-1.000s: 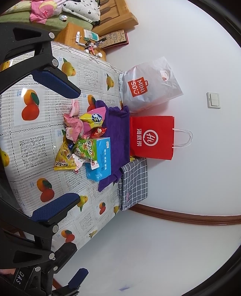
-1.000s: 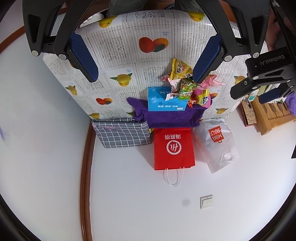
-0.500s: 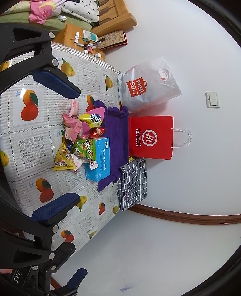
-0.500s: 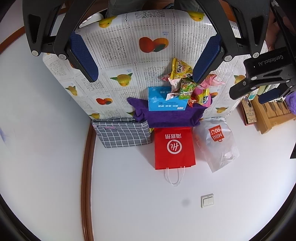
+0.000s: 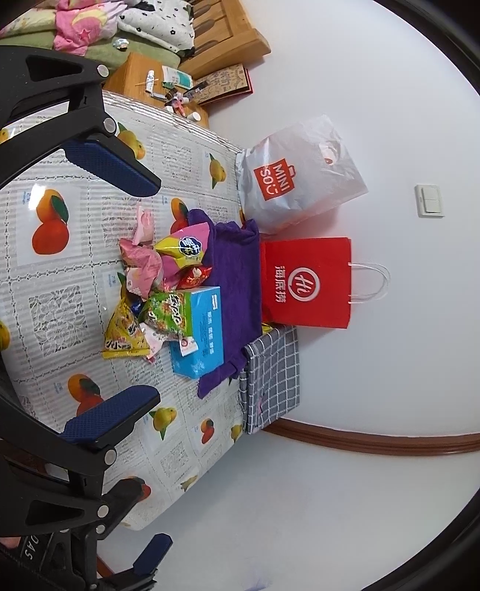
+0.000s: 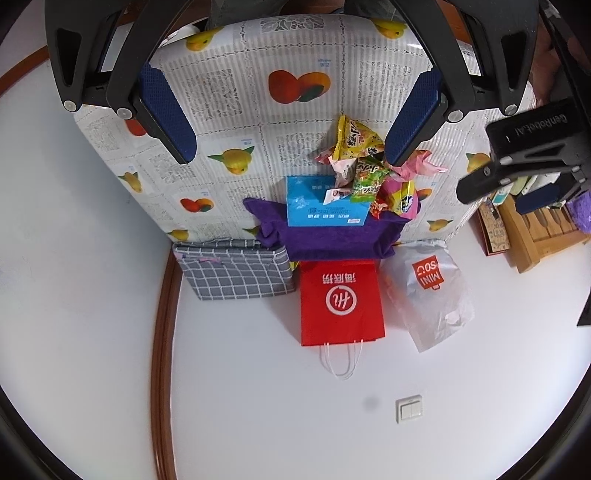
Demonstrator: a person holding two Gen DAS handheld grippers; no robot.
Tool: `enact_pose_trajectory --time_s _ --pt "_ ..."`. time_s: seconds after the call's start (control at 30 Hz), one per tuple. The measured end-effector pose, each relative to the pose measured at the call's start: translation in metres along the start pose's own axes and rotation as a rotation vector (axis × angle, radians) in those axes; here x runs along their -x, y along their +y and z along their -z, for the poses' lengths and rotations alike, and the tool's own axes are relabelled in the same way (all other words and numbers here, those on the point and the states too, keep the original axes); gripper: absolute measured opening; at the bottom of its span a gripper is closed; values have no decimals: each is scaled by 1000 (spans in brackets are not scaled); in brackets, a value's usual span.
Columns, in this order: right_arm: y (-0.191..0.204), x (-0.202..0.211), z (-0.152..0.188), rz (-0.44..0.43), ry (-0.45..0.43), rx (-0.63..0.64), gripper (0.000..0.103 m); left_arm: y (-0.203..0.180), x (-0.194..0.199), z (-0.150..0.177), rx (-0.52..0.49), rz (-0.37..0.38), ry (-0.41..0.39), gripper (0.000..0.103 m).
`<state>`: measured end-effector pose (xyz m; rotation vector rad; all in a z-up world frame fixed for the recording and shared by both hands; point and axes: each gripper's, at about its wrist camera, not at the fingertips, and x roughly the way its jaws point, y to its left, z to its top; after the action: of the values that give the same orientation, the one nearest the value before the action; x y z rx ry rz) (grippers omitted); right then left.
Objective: Organize snacks
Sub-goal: 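Grasp the yellow triangular snack bag with the right gripper while the left gripper approaches the pink peach candy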
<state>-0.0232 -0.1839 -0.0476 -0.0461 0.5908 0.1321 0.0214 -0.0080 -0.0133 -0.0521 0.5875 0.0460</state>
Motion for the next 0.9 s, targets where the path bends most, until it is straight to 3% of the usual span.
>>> enact_pose_trajectory --time_s 0.23,0.6,0.9 --pt "-2 -41 15 -66 38 -10 98 24 -42 5 35 -31 64 102" --pt "28 -148 29 -142 224 -19 97 76 -113 25 50 -121 220 102" --pt "58 -209 28 -146 343 -9 92 107 -137 35 102 -109 269 102"
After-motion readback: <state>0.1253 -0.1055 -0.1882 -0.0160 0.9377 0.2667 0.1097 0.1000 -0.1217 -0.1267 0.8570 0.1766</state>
